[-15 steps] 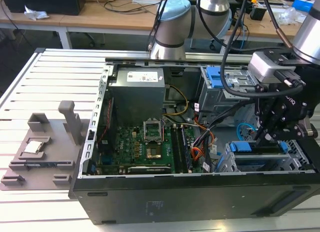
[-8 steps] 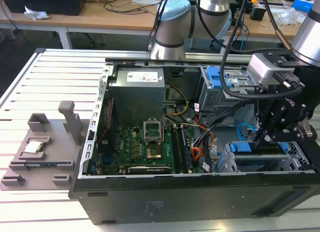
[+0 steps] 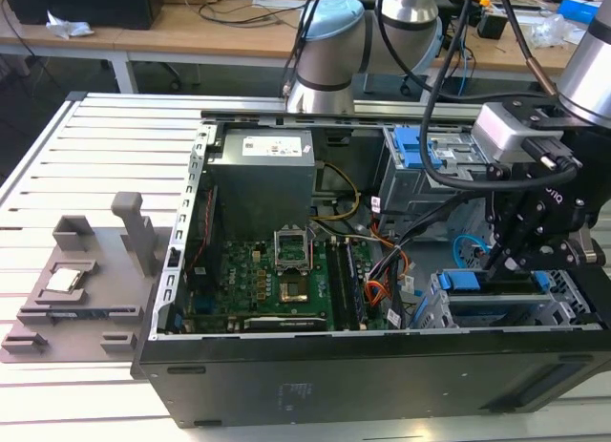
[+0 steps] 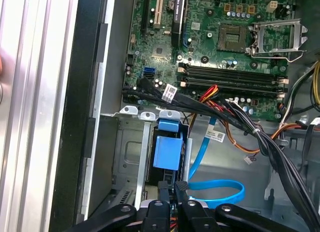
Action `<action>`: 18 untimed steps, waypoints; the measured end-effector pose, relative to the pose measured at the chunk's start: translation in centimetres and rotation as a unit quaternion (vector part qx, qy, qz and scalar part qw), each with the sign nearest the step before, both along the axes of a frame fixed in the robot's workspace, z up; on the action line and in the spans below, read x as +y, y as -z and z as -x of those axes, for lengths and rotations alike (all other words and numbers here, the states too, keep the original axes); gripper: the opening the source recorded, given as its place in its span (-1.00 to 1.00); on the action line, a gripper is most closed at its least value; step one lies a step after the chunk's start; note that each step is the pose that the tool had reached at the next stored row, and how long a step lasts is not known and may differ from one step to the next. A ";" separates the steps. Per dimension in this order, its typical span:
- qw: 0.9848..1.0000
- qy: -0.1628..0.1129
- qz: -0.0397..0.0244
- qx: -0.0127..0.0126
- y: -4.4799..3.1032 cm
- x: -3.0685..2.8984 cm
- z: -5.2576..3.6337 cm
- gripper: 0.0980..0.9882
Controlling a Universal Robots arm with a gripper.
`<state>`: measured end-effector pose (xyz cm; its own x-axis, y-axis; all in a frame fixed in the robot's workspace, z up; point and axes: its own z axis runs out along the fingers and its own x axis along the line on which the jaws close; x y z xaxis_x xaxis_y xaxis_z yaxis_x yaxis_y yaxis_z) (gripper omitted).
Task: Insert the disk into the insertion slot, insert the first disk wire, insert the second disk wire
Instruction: 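Insert the second disk wire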
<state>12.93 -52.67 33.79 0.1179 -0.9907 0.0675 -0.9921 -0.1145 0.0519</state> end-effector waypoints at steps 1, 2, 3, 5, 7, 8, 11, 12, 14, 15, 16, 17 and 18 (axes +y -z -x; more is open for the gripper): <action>1.000 0.000 0.000 0.000 -0.08 0.00 0.00 -0.86; 1.000 0.000 0.000 0.000 -0.12 0.00 0.00 -0.86; 1.000 0.000 0.000 0.000 -0.16 0.00 0.00 -0.86; 1.000 0.001 0.000 0.000 -0.23 -0.04 0.00 -0.86; 1.000 0.001 0.001 0.000 -0.23 -0.13 0.00 -0.86; 1.000 0.003 0.001 0.000 -0.22 -0.22 0.01 -0.86; 1.000 0.015 0.000 0.000 -0.17 -0.30 0.01 -0.86; 1.000 0.017 0.000 0.000 -0.16 -0.30 0.00 -0.86; 1.000 0.017 0.001 0.000 -0.11 -0.31 0.01 -0.86; 1.000 0.017 0.001 0.000 -0.06 -0.31 0.01 -0.86; 1.000 0.017 0.001 0.000 -0.02 -0.31 0.01 -0.86; 1.000 0.017 0.001 0.000 0.00 -0.31 0.01 -0.86; 1.000 0.017 0.001 0.000 0.02 -0.31 0.01 -0.86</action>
